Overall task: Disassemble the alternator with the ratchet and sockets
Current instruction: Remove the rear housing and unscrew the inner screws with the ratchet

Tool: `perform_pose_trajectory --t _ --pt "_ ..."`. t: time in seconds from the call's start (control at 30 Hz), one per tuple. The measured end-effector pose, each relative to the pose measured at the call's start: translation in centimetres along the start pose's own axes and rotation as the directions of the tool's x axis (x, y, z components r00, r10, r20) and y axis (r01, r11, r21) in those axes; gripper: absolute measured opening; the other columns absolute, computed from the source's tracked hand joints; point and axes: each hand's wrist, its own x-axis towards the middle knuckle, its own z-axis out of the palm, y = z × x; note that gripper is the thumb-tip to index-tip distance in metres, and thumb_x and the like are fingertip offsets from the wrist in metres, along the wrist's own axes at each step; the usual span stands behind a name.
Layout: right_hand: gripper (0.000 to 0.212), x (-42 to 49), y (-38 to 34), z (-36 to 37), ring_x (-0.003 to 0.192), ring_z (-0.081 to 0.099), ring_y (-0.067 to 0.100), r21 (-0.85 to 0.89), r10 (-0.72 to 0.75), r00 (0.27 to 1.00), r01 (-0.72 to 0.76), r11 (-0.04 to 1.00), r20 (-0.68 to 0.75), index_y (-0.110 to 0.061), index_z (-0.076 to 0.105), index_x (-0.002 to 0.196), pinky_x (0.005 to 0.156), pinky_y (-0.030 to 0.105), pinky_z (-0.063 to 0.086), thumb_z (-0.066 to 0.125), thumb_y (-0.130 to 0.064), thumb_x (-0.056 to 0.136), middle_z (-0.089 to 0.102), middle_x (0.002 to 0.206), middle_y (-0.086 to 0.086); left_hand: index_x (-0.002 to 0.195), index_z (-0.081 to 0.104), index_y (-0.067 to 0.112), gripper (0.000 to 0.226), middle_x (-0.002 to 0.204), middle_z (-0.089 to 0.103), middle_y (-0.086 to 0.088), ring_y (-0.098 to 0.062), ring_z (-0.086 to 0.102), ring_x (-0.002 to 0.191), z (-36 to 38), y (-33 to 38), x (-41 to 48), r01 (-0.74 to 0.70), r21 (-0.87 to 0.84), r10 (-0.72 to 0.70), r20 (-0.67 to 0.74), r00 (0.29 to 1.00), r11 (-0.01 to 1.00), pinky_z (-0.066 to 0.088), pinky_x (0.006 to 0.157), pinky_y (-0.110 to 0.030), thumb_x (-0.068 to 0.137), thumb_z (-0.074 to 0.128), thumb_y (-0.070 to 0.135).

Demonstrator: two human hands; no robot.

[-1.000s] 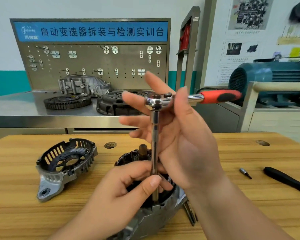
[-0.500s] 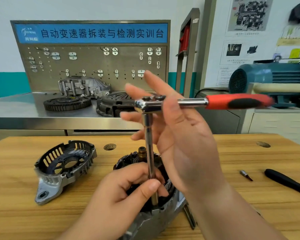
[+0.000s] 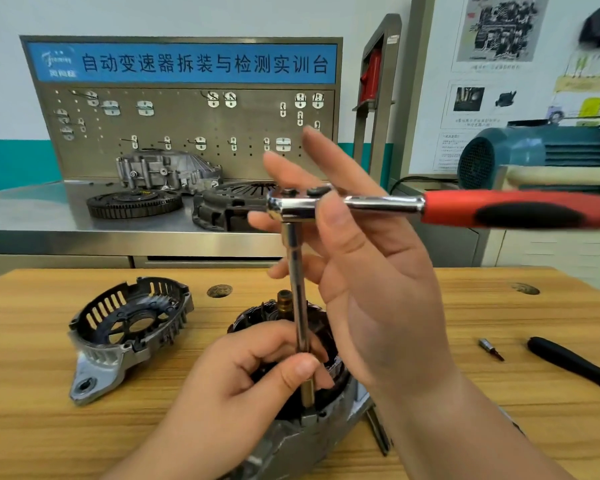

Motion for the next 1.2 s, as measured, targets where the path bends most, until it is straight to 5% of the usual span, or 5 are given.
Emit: perform_pose_trajectory --t 0.33,0.63,0.8,1.03,1.2 --pt "0.053 -0.2 0.1 0.12 0.072 0.07 0.02 0.241 0.225 0.973 -0.232 0.942 0.056 -0.017 0.056 0.125 0.061 0.026 0.05 0.04 -0.05 0.086 0.074 0.1 0.007 0.095 0.071 0.022 0.023 0.09 0.075 -0.001 -0.015 0.07 0.085 0.03 0.18 -0.01 -0.014 -0.021 0.015 0.047 0.999 1.0 0.053 0.076 -0.02 0.082 0.06 0.036" --pt "0.027 -0.27 -0.06 0.29 0.103 0.065 0.022 0.09 0.007 1.0 -0.008 0.996 0.008 -0.025 0.059 0.12 0.075 0.026 0.051 0.05 -0.023 0.095 0.065 0.122 -0.003 0.087 0.07 0.023 0.024 0.075 0.072 0.012 0.0 0.067 0.074 0.18 0.08 -0.01 -0.012 0.019 0.012 -0.026 1.0 1.0 0.047 0.067 -0.007 0.073 0.063 0.042" --pt "0.054 -0.11 0.23 0.22 0.081 0.069 0.021 0.237 0.204 0.979 -0.204 0.95 0.025 -0.019 0.056 0.126 0.075 0.026 0.05 0.044 -0.05 0.084 0.073 0.099 0.004 0.097 0.074 0.014 0.029 0.093 0.075 0.001 -0.013 0.07 0.089 0.13 0.4 -0.08 -0.023 -0.004 0.024 0.058 0.998 1.0 0.051 0.078 -0.017 0.082 0.06 0.035" --pt "0.03 -0.18 0.37 0.59 0.114 0.059 0.015 0.115 0.009 1.0 -0.007 0.993 -0.015 -0.019 0.065 0.117 0.098 0.034 0.045 0.055 -0.018 0.089 0.065 0.12 -0.002 0.093 0.072 0.028 0.026 0.086 0.075 0.002 -0.013 0.07 0.084 0.08 0.03 -0.14 0.026 0.02 -0.026 -0.003 1.0 0.999 0.052 0.075 -0.017 0.074 0.062 0.043" --pt "0.028 0.0 0.23 0.49 0.086 0.067 0.02 0.217 0.096 0.995 -0.098 0.971 0.02 -0.021 0.062 0.115 0.086 0.029 0.05 0.053 -0.034 0.092 0.069 0.11 0.002 0.096 0.072 0.027 0.026 0.092 0.075 0.0 -0.016 0.07 0.09 0.15 0.07 -0.06 0.032 0.013 -0.033 0.037 0.999 0.999 0.055 0.081 -0.029 0.078 0.061 0.042"
